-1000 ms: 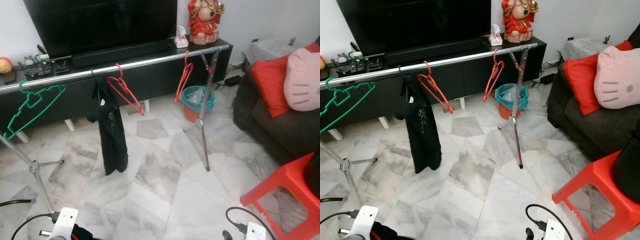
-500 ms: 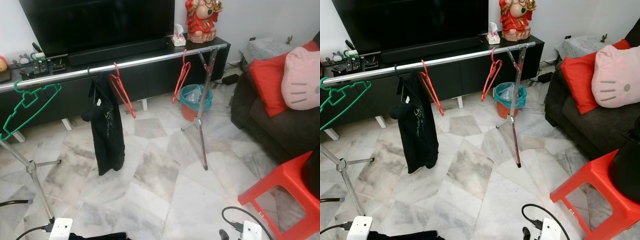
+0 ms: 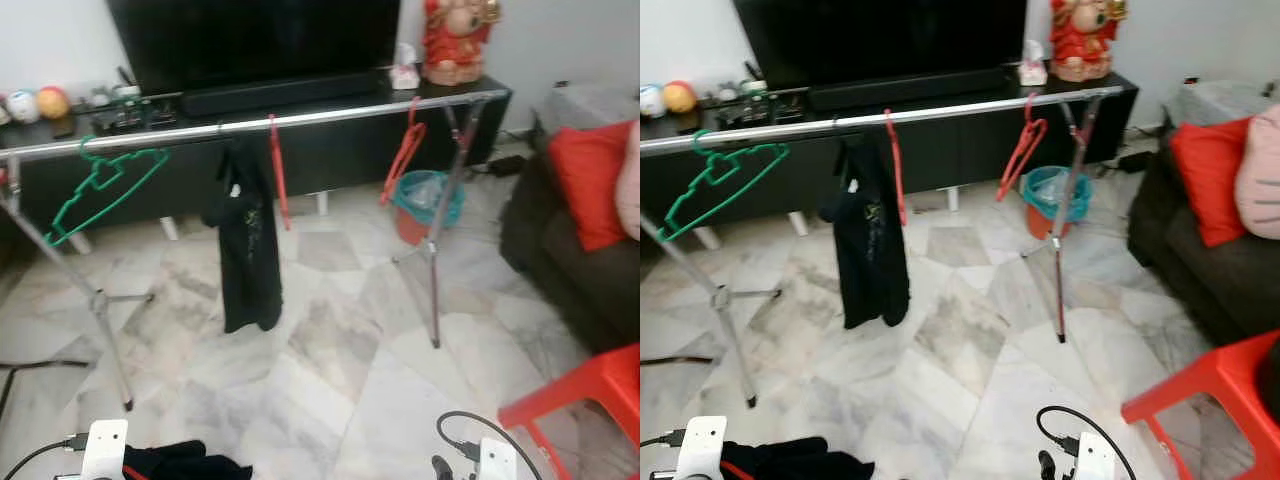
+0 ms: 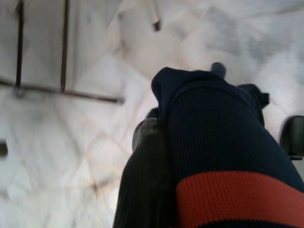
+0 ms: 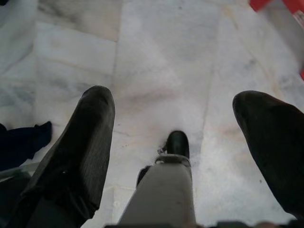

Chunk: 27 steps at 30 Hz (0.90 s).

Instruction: Hang hanger

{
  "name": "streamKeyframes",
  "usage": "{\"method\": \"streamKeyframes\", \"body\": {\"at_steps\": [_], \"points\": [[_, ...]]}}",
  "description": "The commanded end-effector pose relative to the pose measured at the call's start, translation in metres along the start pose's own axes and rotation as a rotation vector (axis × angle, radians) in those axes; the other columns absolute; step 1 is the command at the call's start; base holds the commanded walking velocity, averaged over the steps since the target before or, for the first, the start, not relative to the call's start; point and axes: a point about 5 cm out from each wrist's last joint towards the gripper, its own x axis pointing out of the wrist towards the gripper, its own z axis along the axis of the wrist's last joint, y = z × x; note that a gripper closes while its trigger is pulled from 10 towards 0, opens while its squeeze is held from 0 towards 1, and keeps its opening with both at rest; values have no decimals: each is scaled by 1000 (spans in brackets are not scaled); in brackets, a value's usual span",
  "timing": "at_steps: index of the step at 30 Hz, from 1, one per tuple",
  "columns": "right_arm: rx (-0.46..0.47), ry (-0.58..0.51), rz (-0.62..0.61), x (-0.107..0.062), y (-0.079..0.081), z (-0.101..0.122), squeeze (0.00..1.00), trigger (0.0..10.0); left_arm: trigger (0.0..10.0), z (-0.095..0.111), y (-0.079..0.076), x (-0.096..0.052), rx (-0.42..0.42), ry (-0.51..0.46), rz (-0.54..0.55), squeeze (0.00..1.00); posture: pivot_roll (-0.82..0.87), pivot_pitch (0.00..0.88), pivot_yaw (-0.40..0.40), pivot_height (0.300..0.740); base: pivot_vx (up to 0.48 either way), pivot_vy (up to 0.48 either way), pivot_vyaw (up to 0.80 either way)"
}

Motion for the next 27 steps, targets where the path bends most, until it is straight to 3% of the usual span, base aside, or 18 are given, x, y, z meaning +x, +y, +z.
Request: {"method": "streamKeyframes", "body": {"at_steps": [1,7,18,27], "points": [[0,-18,21,1,5,2,0,10000,10000,-3,9,0,-30,15,39,0,-29,17,53,740,345,0,800],[5,-19,32,0,6,2,0,10000,10000,-2,9,0,-30,9,37,0,-28,16,53,740,437,0,800],[37,-31,52,1,8,3,0,10000,10000,1,8,1,-31,2,32,0,-31,0,56,740,480,0,0],[5,-47,68,1,10,7,0,10000,10000,4,10,1,-28,-3,38,0,-31,0,55,740,480,0,0]]}}
